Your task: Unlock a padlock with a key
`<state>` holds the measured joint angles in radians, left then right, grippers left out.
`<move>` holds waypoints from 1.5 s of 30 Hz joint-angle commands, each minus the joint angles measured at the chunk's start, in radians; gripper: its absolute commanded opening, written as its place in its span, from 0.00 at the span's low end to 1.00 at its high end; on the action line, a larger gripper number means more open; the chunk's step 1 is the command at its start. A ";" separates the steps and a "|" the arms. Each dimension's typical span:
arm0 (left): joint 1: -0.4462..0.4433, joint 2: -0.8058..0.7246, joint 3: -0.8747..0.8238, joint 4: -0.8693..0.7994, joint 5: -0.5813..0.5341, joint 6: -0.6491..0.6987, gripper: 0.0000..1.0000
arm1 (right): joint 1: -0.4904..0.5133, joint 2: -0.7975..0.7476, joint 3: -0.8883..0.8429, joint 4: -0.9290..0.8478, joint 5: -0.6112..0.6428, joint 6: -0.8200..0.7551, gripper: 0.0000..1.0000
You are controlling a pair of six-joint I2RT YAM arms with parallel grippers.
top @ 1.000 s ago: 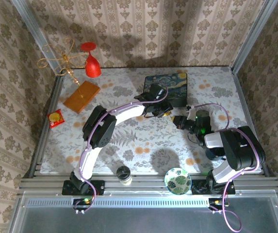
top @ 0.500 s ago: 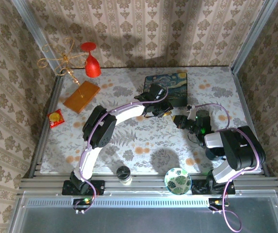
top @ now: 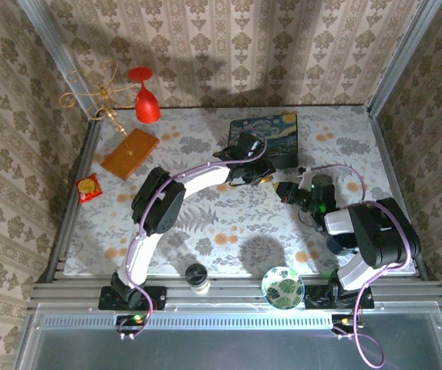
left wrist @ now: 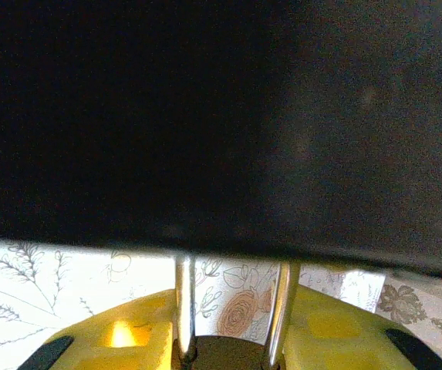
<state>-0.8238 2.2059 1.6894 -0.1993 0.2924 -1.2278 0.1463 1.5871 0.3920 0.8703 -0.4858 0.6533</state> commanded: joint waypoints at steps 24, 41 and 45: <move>-0.017 0.029 0.024 -0.035 0.089 -0.104 0.00 | 0.099 -0.229 0.072 -0.329 0.302 0.072 0.00; -0.020 0.044 0.071 -0.061 0.105 -0.206 0.00 | 0.056 -0.210 0.125 -0.438 0.173 0.012 0.00; -0.017 0.039 0.079 -0.067 0.097 -0.212 0.00 | 0.047 -0.204 0.139 -0.454 0.155 -0.010 0.00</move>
<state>-0.8314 2.2227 1.7489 -0.2234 0.3000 -1.3560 0.2020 1.3701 0.4980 0.4423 -0.2962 0.6792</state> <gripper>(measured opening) 0.301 0.060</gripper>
